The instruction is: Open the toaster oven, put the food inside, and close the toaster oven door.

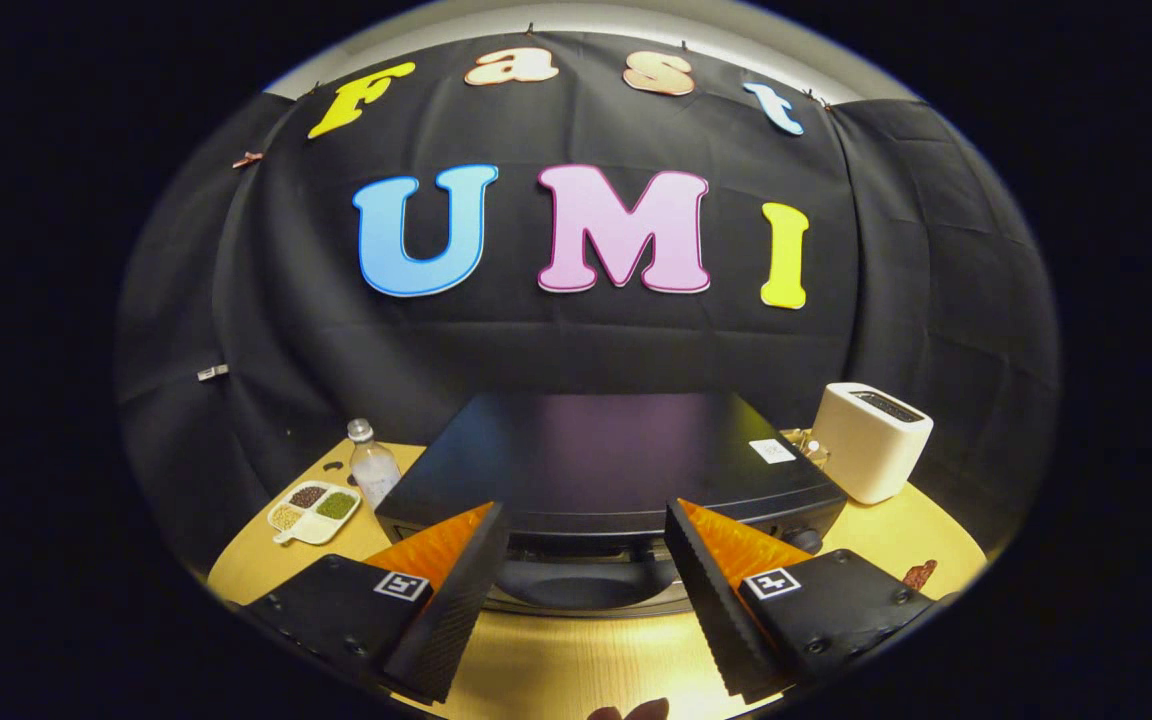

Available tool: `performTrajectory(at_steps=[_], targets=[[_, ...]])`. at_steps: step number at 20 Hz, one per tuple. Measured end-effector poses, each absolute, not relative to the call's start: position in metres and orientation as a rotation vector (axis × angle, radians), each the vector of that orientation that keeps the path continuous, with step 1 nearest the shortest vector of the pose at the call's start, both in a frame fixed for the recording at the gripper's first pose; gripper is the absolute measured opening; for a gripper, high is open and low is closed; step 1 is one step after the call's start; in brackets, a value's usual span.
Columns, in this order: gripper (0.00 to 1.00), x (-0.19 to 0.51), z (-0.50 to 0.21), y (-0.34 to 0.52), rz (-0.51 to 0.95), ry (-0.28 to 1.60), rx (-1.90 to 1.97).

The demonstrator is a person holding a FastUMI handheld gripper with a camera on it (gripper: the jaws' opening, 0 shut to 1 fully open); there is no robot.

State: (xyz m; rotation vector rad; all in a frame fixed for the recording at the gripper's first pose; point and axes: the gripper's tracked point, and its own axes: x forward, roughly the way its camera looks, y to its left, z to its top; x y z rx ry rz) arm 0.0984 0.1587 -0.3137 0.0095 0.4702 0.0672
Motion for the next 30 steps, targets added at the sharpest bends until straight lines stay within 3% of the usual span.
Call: performTrajectory(at_steps=[10,30], targets=[[0.98,0.095,-0.331,0.161,0.045,0.522,0.004],[0.98,-0.013,-0.361,0.156,0.063,0.690,0.019]])
